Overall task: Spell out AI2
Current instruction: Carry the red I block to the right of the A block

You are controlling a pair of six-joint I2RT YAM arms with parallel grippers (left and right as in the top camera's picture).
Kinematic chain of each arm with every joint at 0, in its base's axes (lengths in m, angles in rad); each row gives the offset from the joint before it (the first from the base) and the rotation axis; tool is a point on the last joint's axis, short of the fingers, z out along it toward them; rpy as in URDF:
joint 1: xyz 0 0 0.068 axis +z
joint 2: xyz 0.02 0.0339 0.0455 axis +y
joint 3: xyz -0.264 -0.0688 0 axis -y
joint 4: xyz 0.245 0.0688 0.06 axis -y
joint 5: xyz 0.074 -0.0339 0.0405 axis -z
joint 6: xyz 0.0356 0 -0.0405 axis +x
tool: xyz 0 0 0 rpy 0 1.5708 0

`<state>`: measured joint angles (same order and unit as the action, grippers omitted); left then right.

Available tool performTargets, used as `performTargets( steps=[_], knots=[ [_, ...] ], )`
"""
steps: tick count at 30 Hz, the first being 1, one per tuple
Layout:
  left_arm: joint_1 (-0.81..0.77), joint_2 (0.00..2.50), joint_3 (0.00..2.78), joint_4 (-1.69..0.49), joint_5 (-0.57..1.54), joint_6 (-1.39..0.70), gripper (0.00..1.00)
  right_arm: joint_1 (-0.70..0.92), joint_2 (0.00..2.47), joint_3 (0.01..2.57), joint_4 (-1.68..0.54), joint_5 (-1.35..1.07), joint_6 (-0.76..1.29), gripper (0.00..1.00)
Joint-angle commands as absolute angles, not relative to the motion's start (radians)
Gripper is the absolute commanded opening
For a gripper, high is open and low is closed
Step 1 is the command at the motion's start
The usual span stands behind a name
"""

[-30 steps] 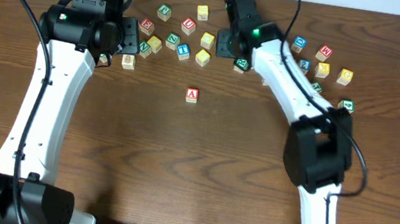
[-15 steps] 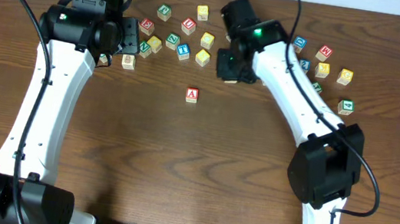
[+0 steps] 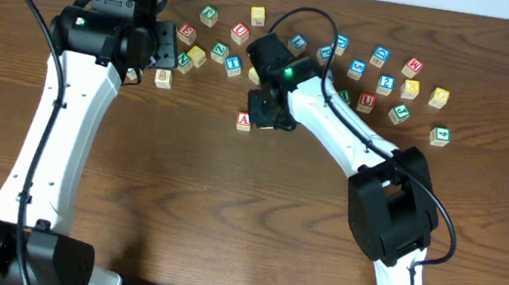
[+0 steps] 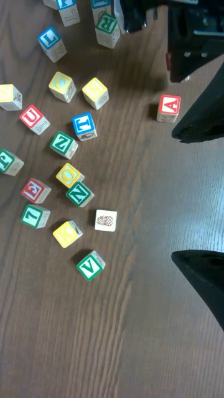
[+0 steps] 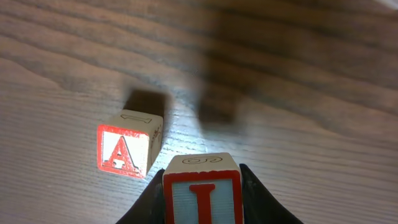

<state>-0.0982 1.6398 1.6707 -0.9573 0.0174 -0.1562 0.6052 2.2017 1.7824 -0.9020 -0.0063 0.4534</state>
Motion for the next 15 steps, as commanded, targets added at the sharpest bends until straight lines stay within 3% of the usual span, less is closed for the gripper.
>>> performTargets(
  steps=[1,15],
  knots=[
    [-0.095,1.641,1.670,-0.956,0.015,-0.147,0.55,0.626,2.206,1.751,-0.878,0.028,0.501,0.19],
    [-0.095,1.640,1.670,-0.956,0.015,-0.147,0.55,0.630,2.206,1.685,-0.798,0.043,0.528,0.20]
  ],
)
